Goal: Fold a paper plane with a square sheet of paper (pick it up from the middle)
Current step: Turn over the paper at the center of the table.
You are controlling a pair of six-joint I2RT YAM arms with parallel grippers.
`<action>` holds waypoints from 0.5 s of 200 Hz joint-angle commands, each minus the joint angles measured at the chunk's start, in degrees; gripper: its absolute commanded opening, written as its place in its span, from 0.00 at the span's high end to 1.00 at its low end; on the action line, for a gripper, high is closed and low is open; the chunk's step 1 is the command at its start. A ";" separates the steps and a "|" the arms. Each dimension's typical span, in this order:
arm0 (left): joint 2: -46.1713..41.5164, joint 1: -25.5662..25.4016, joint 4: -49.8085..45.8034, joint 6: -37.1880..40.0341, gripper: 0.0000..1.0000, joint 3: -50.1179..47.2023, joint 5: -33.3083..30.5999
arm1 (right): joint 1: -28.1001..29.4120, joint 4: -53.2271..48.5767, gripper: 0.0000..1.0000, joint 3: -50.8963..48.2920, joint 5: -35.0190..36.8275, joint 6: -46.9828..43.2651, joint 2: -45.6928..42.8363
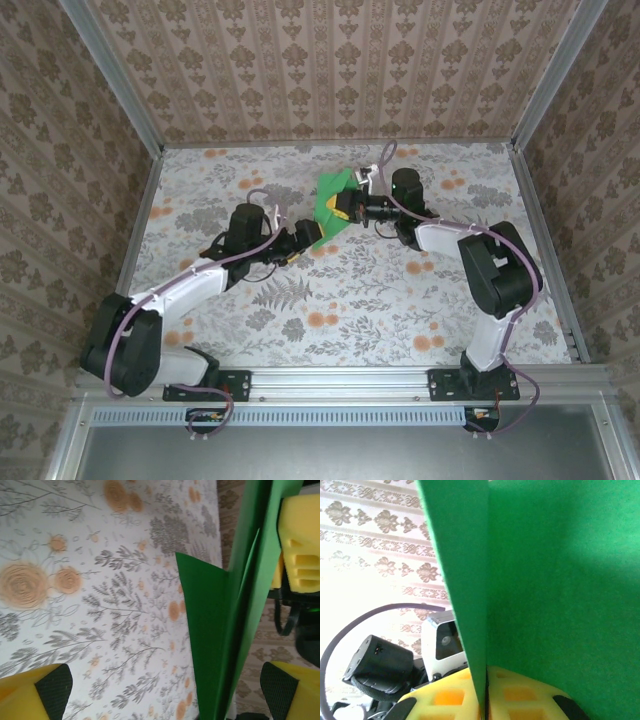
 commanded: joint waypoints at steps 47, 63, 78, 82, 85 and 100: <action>2.64 0.29 13.02 -3.99 0.10 1.73 5.11 | 1.20 10.12 0.85 1.24 -4.43 10.52 4.25; 3.00 0.38 13.81 -4.37 0.17 1.84 5.08 | 1.20 10.13 0.85 1.16 -4.63 10.70 4.43; 3.36 0.43 14.14 -4.55 0.28 1.94 4.88 | 1.25 10.09 0.84 1.13 -4.90 10.98 4.54; 3.40 0.47 14.13 -4.56 0.30 1.83 4.65 | 1.23 10.13 0.84 1.15 -4.98 11.01 4.57; 3.37 0.47 14.24 -4.63 0.32 1.83 4.56 | 1.20 10.13 0.84 1.16 -5.04 11.05 4.64; 3.33 0.60 14.28 -4.56 0.42 1.45 3.89 | 1.13 10.05 0.83 1.16 -5.20 11.06 4.68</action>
